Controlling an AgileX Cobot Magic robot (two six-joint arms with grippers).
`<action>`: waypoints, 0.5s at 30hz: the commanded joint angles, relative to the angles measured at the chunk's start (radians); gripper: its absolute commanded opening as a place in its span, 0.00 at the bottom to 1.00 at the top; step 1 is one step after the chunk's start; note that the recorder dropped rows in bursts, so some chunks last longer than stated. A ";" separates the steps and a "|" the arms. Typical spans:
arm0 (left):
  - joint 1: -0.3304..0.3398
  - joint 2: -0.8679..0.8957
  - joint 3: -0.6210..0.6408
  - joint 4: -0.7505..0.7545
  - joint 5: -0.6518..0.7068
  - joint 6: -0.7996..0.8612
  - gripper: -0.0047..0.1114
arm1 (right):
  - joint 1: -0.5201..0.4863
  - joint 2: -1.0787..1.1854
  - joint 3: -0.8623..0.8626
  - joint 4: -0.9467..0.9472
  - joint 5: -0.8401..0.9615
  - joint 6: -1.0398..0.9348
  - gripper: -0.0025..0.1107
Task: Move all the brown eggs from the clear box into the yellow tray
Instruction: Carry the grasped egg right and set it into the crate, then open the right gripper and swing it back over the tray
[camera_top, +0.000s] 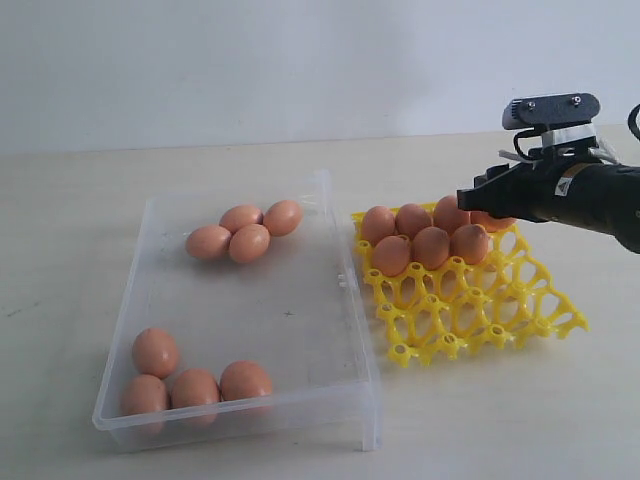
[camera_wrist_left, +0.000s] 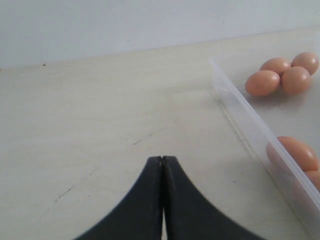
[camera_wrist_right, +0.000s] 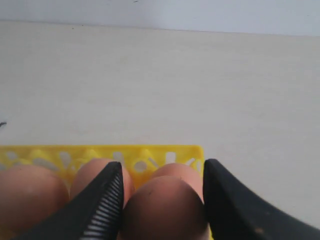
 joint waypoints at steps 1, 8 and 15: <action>-0.001 -0.006 -0.005 -0.004 -0.008 -0.003 0.04 | -0.004 0.014 0.004 -0.005 -0.025 0.000 0.03; -0.001 -0.006 -0.005 -0.004 -0.008 -0.003 0.04 | -0.004 0.018 0.004 -0.021 -0.002 0.000 0.36; -0.001 -0.006 -0.005 -0.004 -0.008 -0.003 0.04 | -0.004 0.018 0.004 -0.021 0.028 0.000 0.54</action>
